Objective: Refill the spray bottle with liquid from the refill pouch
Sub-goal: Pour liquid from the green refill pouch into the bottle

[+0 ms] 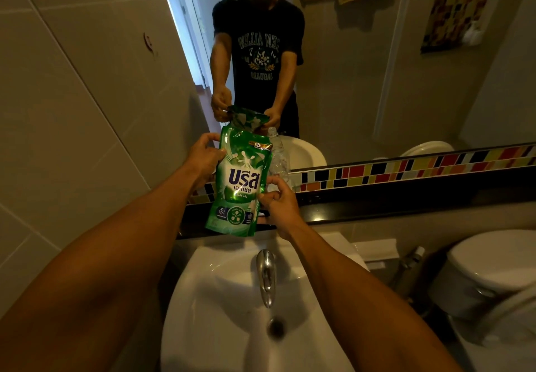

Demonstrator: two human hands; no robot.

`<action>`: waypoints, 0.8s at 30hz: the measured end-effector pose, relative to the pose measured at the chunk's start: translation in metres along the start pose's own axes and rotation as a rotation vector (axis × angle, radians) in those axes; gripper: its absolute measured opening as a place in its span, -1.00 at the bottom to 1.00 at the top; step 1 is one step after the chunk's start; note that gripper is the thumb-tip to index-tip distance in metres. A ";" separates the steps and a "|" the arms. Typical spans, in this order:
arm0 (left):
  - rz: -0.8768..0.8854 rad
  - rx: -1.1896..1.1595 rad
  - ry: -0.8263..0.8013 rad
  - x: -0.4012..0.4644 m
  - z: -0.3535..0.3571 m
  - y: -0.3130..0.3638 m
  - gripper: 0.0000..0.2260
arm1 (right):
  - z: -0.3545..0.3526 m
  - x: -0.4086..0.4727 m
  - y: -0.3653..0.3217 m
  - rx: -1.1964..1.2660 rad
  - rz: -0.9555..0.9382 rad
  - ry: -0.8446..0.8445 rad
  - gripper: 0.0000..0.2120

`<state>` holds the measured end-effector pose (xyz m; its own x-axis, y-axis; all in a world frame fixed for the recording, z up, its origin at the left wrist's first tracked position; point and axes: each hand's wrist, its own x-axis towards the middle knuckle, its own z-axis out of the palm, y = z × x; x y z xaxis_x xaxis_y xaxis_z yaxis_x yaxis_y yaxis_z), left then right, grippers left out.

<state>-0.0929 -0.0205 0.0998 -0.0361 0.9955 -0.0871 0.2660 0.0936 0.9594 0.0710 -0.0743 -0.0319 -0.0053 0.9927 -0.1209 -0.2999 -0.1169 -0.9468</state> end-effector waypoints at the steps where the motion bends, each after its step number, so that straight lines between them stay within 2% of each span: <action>1: -0.005 0.008 -0.002 0.000 0.001 0.001 -0.71 | 0.001 0.000 0.001 0.014 0.009 -0.002 -0.71; 24: -0.030 0.126 0.013 0.002 0.010 0.024 -0.70 | 0.007 -0.008 -0.005 0.146 0.070 -0.004 -0.69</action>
<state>-0.0769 -0.0164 0.1201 -0.0583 0.9922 -0.1105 0.3839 0.1245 0.9149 0.0654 -0.0819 -0.0243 -0.0345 0.9823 -0.1841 -0.4339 -0.1807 -0.8827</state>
